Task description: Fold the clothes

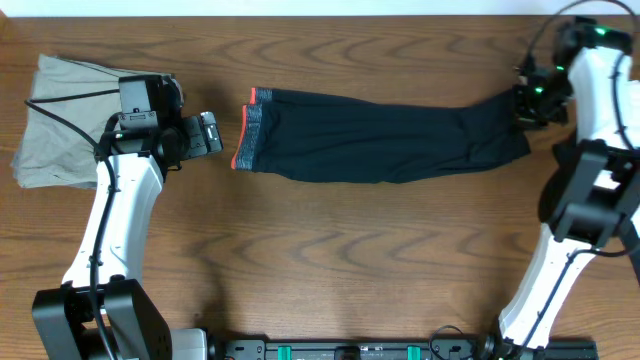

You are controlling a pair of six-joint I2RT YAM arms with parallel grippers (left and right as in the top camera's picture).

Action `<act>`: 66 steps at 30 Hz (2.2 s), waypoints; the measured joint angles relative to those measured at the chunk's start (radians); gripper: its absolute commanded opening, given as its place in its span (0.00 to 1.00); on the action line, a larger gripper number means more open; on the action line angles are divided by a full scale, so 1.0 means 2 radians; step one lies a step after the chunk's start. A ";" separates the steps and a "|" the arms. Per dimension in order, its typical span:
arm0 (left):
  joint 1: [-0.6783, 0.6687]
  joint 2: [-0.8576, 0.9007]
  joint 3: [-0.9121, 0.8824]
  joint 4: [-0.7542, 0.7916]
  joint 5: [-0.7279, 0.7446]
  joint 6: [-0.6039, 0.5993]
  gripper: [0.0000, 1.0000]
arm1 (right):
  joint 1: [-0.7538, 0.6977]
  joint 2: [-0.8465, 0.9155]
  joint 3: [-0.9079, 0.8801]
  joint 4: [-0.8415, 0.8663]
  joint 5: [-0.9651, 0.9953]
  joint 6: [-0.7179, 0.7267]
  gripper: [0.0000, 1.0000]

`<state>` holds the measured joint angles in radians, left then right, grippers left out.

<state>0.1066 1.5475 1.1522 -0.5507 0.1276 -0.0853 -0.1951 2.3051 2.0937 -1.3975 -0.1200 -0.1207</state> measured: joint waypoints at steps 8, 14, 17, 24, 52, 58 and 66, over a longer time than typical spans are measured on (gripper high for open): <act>0.000 0.000 0.000 -0.002 0.000 0.000 0.98 | 0.099 0.000 0.000 0.011 0.038 0.010 0.04; 0.000 0.000 0.000 -0.008 0.000 0.000 0.98 | 0.143 0.000 0.000 0.015 0.044 0.013 0.09; 0.000 0.000 0.000 -0.009 0.000 0.000 0.98 | 0.154 0.000 -0.001 0.018 0.045 0.014 0.15; 0.000 0.000 0.000 -0.009 0.000 0.000 0.98 | 0.167 0.000 -0.043 0.042 0.045 0.018 0.31; 0.000 0.000 0.000 -0.009 0.000 0.000 0.98 | 0.166 0.001 0.022 0.027 -0.016 0.060 0.27; 0.000 0.000 0.000 -0.009 0.000 0.000 0.98 | 0.152 0.001 0.021 0.048 -0.002 0.077 0.03; 0.000 0.000 0.000 -0.009 0.000 0.000 0.98 | 0.146 0.001 -0.020 0.102 0.003 0.094 0.01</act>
<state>0.1066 1.5475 1.1522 -0.5694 0.1276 -0.0856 0.0971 2.3066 2.0537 -1.1931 -0.1143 0.0681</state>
